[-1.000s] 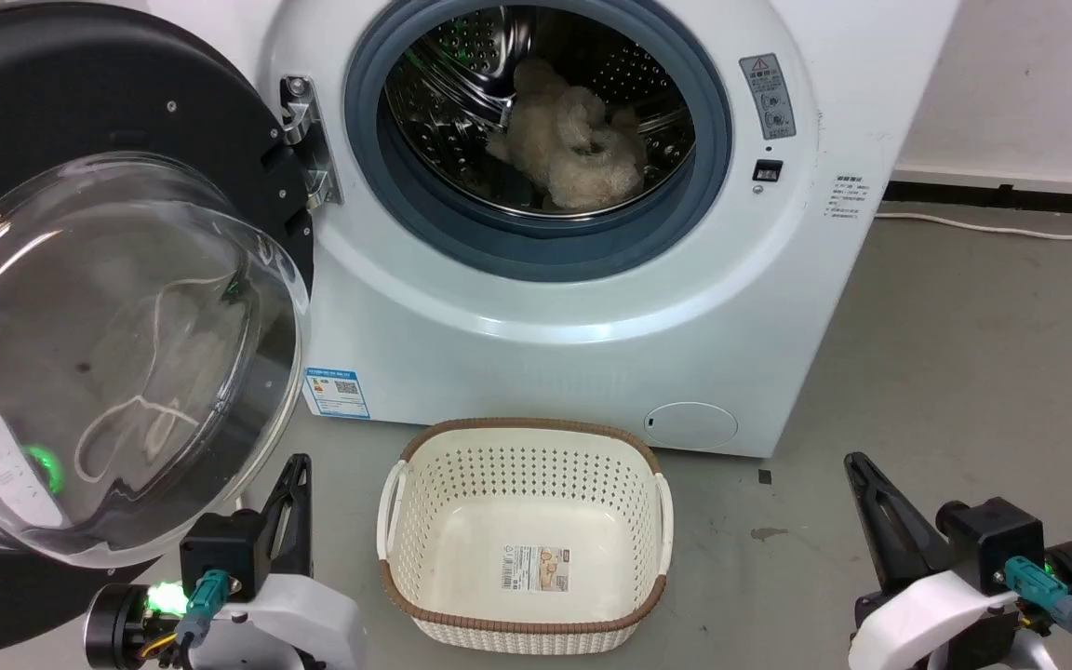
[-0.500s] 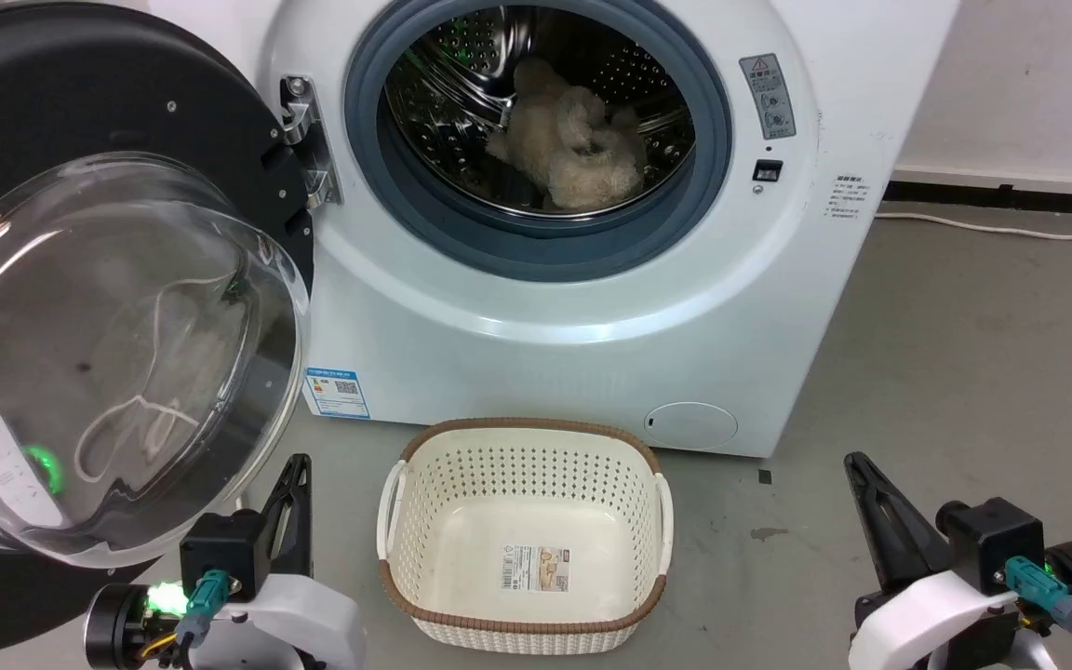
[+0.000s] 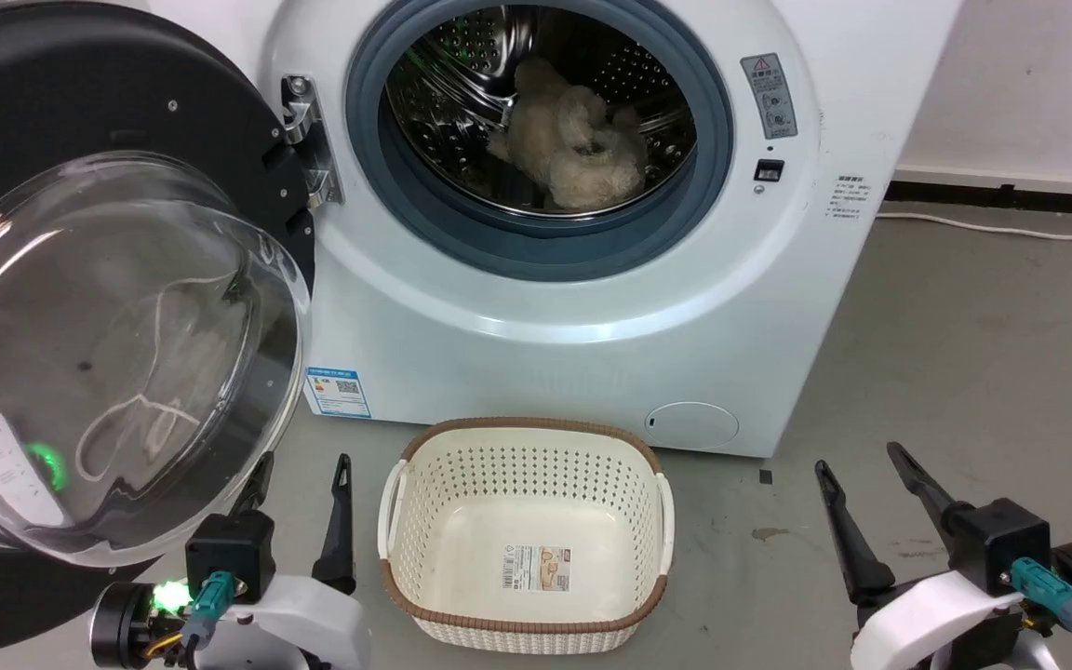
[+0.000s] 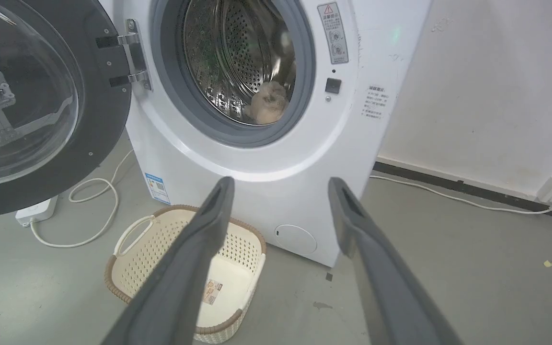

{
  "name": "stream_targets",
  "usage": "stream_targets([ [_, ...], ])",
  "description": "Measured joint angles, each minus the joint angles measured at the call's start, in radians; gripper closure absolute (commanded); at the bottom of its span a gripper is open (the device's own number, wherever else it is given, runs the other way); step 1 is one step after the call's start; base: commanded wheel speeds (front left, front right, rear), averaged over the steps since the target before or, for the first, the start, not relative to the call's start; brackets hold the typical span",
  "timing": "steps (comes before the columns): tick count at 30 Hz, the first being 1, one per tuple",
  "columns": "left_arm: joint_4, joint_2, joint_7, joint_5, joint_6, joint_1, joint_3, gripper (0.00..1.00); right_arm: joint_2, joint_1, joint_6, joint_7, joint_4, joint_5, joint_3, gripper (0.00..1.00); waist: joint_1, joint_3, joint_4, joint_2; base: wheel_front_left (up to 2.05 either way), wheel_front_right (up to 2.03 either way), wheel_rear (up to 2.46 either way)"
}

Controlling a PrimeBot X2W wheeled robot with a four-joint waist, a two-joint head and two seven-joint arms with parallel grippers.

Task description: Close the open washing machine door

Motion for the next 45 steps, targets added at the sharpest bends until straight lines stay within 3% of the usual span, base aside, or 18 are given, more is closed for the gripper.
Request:
stream_targets([
  [11, 0.0, 0.0, -0.019, -0.001, 0.001, 0.0, -0.012, 0.0, 0.0, 0.002, 0.0, -0.021, 0.0, 0.013, -0.009, 0.0, 0.0, -0.006, 0.028, 0.0, 0.0, 0.0, 0.0],
  [27, -0.004, 0.004, -0.054, -0.001, 0.002, 0.001, -0.025, 0.0, 0.0, 0.024, 0.0, -0.054, 0.007, 0.028, 0.015, 0.0, 0.0, -0.019, 0.128, 0.0, 0.0, 0.0, 0.0],
  [45, -0.049, 0.006, -0.092, -0.001, 0.036, 0.042, -0.025, 0.0, -0.005, 0.001, 0.0, -0.093, 0.046, 0.048, 0.088, 0.0, 0.0, -0.008, 0.211, 0.0, 0.0, 0.0, 0.0],
])
